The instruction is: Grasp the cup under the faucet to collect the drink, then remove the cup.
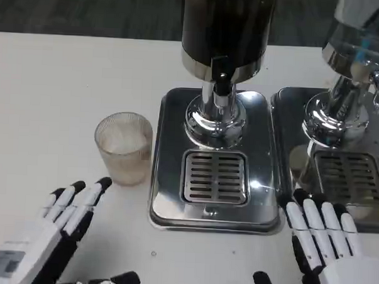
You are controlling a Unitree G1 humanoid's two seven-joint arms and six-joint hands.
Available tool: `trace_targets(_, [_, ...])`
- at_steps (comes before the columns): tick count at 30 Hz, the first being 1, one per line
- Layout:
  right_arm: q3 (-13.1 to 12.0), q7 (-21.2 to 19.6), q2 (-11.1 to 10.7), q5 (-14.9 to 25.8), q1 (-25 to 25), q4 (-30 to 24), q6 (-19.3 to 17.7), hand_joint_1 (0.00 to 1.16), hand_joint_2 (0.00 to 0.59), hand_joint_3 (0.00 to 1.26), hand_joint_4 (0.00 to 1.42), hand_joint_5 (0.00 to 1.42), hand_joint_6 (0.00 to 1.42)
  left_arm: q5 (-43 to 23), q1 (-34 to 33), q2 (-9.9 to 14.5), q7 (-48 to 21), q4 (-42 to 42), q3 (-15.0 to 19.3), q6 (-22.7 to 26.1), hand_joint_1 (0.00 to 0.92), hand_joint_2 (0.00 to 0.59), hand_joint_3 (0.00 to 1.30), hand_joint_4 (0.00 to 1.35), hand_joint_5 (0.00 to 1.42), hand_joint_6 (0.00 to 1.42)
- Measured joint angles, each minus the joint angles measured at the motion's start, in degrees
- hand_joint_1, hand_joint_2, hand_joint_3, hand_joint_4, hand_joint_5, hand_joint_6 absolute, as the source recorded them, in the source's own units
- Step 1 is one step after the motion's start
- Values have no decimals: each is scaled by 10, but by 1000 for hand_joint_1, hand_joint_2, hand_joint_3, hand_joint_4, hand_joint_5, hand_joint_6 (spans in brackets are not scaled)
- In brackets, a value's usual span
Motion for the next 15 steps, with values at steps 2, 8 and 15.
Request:
trace_targets(2, [4,0,7,2,-1,0,0,425,405,60,0,0,36,-11,-10,0,27,15,12,-36,0,81,0,0,0,0])
trace_targets(8, [8,1,9,13,-7,1,0,425,405,70,0,0,50,-43,-34,-5,64,50,38,-77,0,67,0,0,0,0])
trace_targets(15, [12,2,12,22,-34,7,-1,430,411,76,0,0,56,-91,-106,-9,63,124,58,-80,1,47,0,0,0,0])
